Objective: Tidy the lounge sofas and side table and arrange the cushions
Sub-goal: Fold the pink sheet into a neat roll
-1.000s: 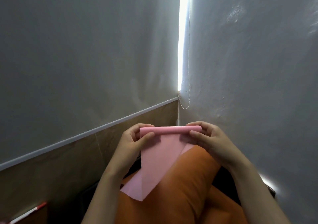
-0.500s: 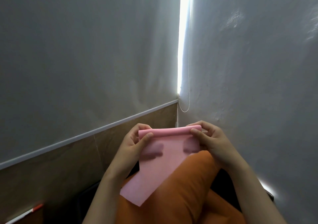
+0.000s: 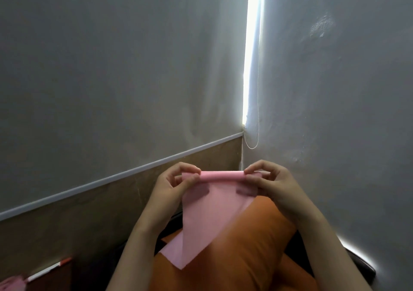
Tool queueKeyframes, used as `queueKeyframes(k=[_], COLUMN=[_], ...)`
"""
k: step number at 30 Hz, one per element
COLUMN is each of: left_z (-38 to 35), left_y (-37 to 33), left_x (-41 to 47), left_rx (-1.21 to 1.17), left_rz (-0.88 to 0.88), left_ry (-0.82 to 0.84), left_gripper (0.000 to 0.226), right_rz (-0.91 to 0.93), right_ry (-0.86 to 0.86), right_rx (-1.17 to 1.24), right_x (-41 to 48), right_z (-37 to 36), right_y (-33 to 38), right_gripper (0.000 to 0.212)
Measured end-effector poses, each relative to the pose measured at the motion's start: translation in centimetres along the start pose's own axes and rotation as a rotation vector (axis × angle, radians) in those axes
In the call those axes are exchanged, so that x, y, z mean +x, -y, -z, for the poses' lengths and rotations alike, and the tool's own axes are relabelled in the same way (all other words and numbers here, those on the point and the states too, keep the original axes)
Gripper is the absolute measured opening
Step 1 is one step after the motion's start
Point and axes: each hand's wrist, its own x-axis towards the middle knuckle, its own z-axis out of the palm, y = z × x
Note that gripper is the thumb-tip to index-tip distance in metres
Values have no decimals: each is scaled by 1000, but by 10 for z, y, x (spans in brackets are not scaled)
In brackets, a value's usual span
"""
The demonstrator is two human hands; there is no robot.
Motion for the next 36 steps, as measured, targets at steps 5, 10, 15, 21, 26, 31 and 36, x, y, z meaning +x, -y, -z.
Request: queueKeyframes(k=[5,10,15,21,26,31,36], left_z=[1,-7,-26,-45,-55,-59,-68], left_y=[-1,-1,2,5,3,3,1], left_x=[-1,1,6,8,7,8,6], left_rx=[0,-9,-48,-31,-27,-15,-44], left_rz=[30,41,64,64,86,81,90], left_ry=[17,-5,-31,-63,-89,-170,-189], left_gripper=[41,27,25,34,38,36,34], right_rz=[10,37,90,41,-8,21,49], right_ry=[15,9,-9,19,33,5,-21], right_rx=[-67,-60,-70,-273,-395,-415,-400], right_x=[5,10,12,22,27,23,18], right_z=[6,13,19,29,34,31,36], right_y=[-1,-1,1,-5,-8,-5,-1], right_gripper=[37,34,22,18,31,48,47])
